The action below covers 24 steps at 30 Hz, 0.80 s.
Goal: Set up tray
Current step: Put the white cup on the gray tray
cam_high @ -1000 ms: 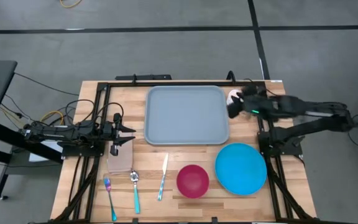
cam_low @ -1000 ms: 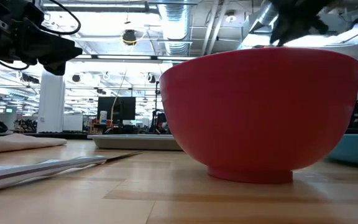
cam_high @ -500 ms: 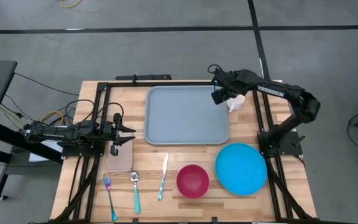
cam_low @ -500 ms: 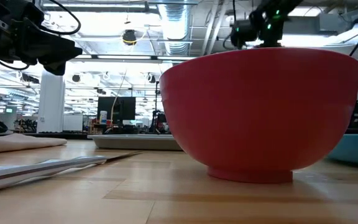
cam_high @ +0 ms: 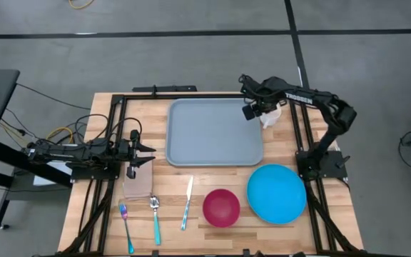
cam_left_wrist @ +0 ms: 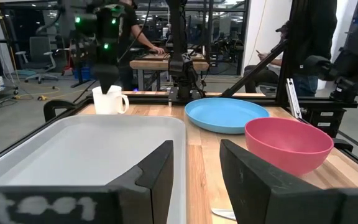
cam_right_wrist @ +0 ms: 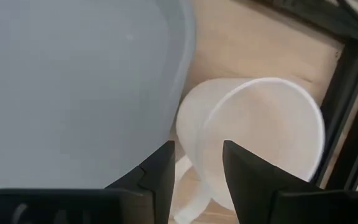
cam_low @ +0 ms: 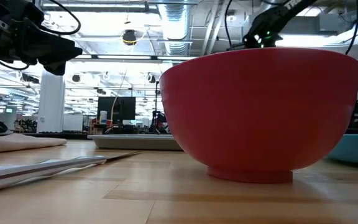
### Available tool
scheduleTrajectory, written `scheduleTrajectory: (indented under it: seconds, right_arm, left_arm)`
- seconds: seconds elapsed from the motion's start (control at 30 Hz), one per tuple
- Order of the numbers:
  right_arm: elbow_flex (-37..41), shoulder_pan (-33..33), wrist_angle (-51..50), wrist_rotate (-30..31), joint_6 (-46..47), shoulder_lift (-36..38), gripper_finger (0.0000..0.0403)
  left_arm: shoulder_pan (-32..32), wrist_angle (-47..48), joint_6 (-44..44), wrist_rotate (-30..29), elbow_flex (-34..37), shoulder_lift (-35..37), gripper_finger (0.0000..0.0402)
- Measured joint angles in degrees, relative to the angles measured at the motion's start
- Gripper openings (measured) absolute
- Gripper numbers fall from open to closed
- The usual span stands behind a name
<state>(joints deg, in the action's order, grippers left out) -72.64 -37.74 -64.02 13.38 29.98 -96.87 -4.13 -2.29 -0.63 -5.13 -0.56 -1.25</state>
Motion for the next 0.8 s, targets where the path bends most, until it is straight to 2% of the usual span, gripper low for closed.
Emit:
scheduleTrajectory:
  seconds: [0.27,0.37,0.53,0.8]
  right_arm:
    - [0.0,-0.4,0.7,0.3,0.0,-4.2,0.0117]
    - [0.0,-0.7,0.8,0.3,0.0,-4.9,0.0086]
    - [0.0,-0.7,1.8,0.5,0.0,-5.1,0.0012]
    - [-0.7,-0.4,0.9,0.4,-1.9,-5.1,0.0006]
  left_arm:
    - [0.0,0.0,0.0,0.0,0.0,0.0,0.0122]
    - [0.0,0.0,0.0,0.0,0.0,0.0,0.0122]
    - [0.0,0.0,0.0,0.0,0.0,0.0,0.0122]
    - [0.0,0.0,0.0,0.0,0.0,0.0,0.0122]
